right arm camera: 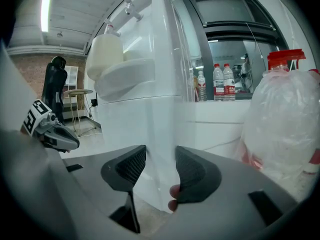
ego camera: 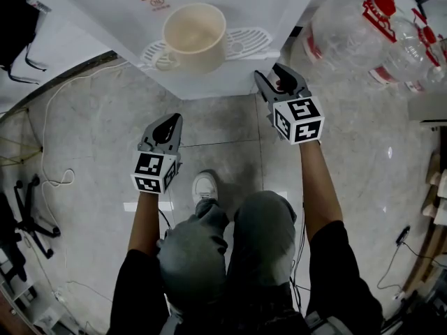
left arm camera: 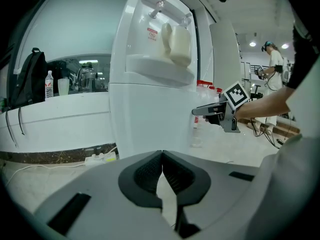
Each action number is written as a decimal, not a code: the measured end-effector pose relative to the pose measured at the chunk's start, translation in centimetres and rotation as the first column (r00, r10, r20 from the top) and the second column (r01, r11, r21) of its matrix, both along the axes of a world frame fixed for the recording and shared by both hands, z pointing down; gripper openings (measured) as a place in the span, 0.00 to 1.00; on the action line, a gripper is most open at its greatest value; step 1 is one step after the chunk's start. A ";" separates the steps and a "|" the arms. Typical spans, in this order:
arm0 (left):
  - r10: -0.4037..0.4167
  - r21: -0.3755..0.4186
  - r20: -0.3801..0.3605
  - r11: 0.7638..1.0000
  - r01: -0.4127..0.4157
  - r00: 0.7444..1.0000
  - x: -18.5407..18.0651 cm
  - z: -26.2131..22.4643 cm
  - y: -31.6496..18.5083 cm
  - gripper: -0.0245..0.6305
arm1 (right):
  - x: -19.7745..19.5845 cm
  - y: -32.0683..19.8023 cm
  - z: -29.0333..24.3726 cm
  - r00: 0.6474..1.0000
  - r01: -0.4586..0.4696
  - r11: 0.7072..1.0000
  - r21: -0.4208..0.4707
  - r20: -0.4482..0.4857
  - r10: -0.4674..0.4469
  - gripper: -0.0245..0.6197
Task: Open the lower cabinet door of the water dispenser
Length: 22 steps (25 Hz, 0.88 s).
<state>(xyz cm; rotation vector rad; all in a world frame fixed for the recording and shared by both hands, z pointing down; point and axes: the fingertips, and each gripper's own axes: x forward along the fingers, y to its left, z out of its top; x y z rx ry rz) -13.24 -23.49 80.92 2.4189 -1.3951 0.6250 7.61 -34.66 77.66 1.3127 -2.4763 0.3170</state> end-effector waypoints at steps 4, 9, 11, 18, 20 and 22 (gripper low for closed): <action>0.006 -0.003 0.005 1.000 -0.006 1.000 0.6 0.0 0.4 0.06 | 0.1 1.0 0.1 1.000 0.004 1.000 0.008 -0.006 -0.004 0.34; 0.021 -0.013 0.011 1.000 -0.021 1.000 1.6 -0.3 1.3 0.06 | 0.2 2.3 0.0 1.000 0.001 1.000 0.008 -0.018 -0.001 0.32; 0.026 -0.019 0.013 0.999 -0.026 1.000 1.8 -0.5 1.8 0.06 | 0.2 2.9 0.0 1.000 0.000 1.000 0.002 -0.017 0.000 0.31; 0.025 -0.013 0.031 1.000 -0.025 0.999 2.1 -0.9 3.2 0.06 | 0.4 4.7 0.0 1.000 0.006 1.000 0.017 -0.022 -0.006 0.27; 0.016 -0.008 0.033 1.000 -0.016 0.999 2.2 -1.2 3.7 0.06 | 0.4 5.5 0.0 1.000 0.018 1.000 0.013 -0.021 -0.017 0.27; 0.008 -0.001 0.036 1.000 -0.008 0.999 2.4 -1.6 4.3 0.06 | 0.2 6.5 -0.1 0.999 0.032 0.999 0.012 -0.020 -0.032 0.27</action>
